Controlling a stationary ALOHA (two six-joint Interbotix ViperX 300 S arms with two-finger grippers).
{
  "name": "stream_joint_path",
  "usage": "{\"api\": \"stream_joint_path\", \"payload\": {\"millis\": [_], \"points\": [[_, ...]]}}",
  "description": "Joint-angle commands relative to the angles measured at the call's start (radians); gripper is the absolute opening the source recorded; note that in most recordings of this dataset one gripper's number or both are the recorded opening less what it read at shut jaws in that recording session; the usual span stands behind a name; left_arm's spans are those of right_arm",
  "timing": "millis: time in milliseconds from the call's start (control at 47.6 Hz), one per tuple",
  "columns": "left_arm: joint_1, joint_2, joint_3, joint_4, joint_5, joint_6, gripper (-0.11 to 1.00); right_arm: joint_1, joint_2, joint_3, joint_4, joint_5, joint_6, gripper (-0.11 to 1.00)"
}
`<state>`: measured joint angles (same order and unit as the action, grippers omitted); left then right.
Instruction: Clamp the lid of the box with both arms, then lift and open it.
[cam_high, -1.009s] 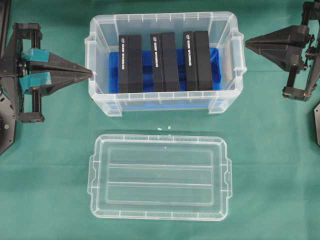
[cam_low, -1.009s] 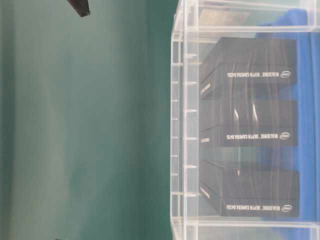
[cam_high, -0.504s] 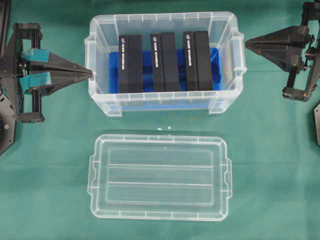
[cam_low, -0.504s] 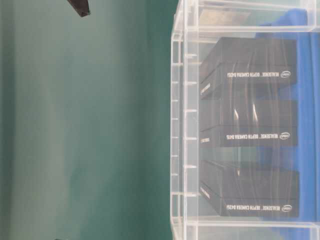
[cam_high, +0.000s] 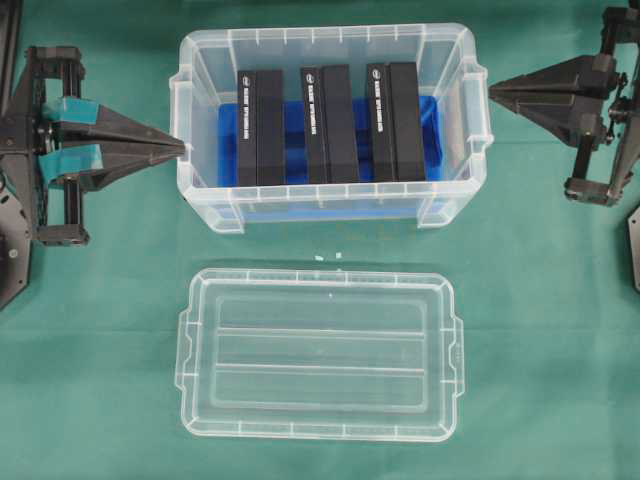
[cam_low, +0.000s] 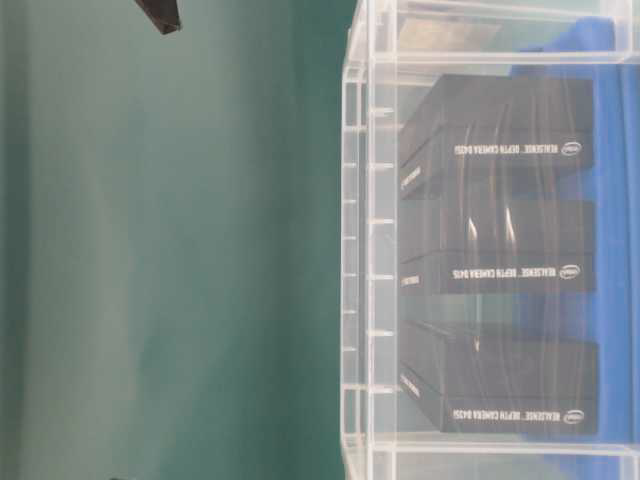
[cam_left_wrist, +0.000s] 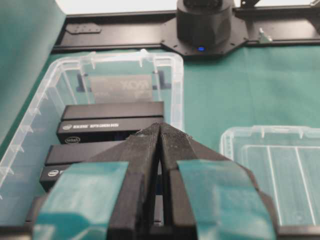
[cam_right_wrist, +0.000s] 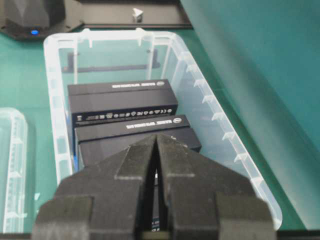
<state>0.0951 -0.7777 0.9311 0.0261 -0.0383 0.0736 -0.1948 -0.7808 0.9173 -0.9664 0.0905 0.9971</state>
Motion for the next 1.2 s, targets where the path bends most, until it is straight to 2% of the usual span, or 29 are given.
{"api": "stream_joint_path", "payload": {"millis": [0,1177], "points": [[-0.002,-0.002,-0.012,-0.003,-0.006,-0.002,0.01,0.005,0.002,-0.011,0.002,-0.006,0.000,0.00],[-0.002,-0.002,-0.012,-0.003,-0.005,-0.002,0.01,0.015,0.003,-0.011,0.002,-0.009,-0.002,0.00]]}}
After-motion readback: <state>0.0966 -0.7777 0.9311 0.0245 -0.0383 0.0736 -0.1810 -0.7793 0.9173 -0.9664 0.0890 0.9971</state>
